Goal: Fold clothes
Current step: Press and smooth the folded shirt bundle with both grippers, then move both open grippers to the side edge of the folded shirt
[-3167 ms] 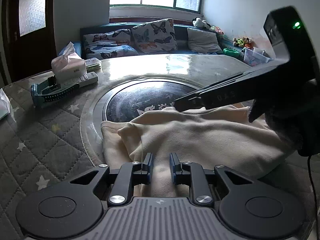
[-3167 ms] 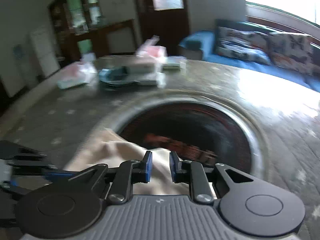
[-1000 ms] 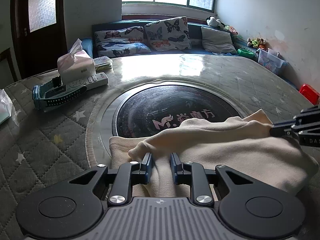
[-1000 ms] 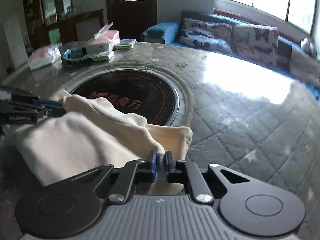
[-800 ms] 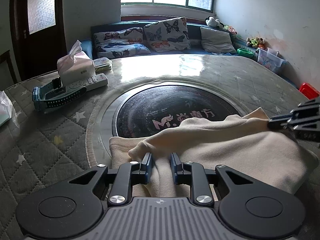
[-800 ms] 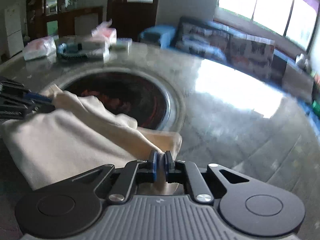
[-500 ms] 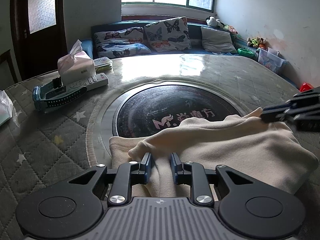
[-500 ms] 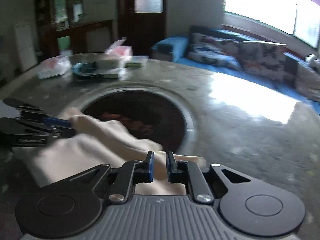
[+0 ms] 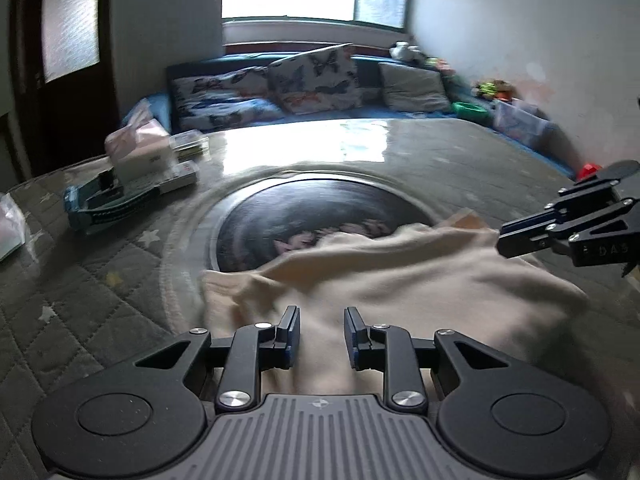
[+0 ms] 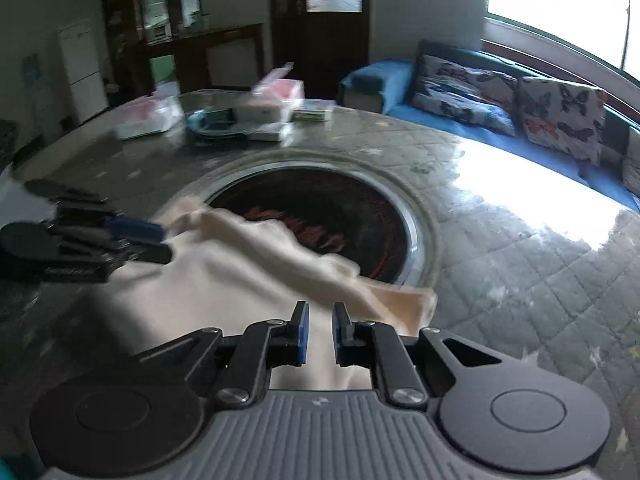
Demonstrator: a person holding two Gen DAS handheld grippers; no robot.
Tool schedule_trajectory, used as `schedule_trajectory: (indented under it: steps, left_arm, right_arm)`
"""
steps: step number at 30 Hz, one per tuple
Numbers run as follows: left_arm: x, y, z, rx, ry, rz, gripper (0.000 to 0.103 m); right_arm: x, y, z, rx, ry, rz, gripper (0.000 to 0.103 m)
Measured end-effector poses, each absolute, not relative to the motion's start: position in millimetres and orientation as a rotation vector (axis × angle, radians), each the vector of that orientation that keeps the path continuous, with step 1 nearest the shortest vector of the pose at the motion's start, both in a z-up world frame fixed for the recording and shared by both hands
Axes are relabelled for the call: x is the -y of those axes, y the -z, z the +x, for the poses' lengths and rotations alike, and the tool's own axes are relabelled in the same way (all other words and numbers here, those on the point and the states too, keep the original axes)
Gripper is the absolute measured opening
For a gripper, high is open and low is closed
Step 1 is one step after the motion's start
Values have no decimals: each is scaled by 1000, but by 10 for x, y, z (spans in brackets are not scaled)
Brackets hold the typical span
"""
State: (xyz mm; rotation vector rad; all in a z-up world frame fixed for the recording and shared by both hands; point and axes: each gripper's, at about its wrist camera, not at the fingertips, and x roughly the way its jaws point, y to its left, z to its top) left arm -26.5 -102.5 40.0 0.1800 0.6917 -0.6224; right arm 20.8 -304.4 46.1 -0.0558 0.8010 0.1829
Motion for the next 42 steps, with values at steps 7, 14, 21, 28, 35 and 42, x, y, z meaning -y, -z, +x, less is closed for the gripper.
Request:
schedule_trajectory:
  steps: [7, 14, 21, 28, 35, 42]
  left_arm:
    - [934, -294, -480, -679, 649, 192, 29]
    - [839, -249, -426, -737, 653, 79, 31]
    - [851, -272, -523, -770, 662, 64, 31]
    - [876, -264, -677, -781, 680, 64, 31]
    - [865, -253, -740, -783, 691, 75, 31]
    - [872, -388, -721, -772, 707, 99, 33]
  right_arm:
    - [2901, -308, -122, -805, -203, -93, 10]
    - [2891, -126, -211, -782, -208, -158, 12]
    - [2883, -160, -271, -817, -230, -206, 12]
    - [2927, -171, -416, -821, -221, -190, 12]
    - [2886, -180, -493, -833, -201, -204, 12]
    - [2923, -297, -488, -827, -201, -148, 16]
